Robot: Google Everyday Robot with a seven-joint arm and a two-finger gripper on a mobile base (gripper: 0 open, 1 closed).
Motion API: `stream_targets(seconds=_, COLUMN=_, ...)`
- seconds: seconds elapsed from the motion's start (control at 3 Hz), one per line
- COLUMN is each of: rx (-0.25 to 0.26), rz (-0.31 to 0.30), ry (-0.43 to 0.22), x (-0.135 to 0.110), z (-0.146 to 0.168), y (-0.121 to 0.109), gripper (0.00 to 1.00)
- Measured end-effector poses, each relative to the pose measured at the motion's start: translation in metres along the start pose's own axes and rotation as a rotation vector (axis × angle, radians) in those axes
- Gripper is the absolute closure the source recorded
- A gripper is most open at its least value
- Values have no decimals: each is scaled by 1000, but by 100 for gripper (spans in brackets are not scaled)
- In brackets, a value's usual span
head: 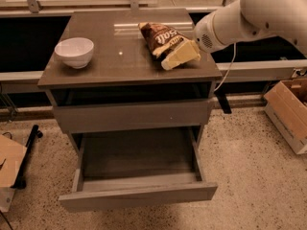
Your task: Place brown chip bag into middle drawer
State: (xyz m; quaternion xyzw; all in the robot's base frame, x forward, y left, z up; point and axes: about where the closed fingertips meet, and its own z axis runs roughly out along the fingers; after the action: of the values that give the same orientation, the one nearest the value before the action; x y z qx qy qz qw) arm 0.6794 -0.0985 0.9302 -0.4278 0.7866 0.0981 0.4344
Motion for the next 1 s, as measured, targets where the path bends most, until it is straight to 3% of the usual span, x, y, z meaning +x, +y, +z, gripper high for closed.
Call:
stream_targets(seconds=0.33, rx=87, rz=102, ry=-71, x=16, z=21, y=-31, gripper=0)
stream_targets(seconds=1.0, rx=166, rz=277, ry=-112, x=54, z=68, y=-75, gripper=0)
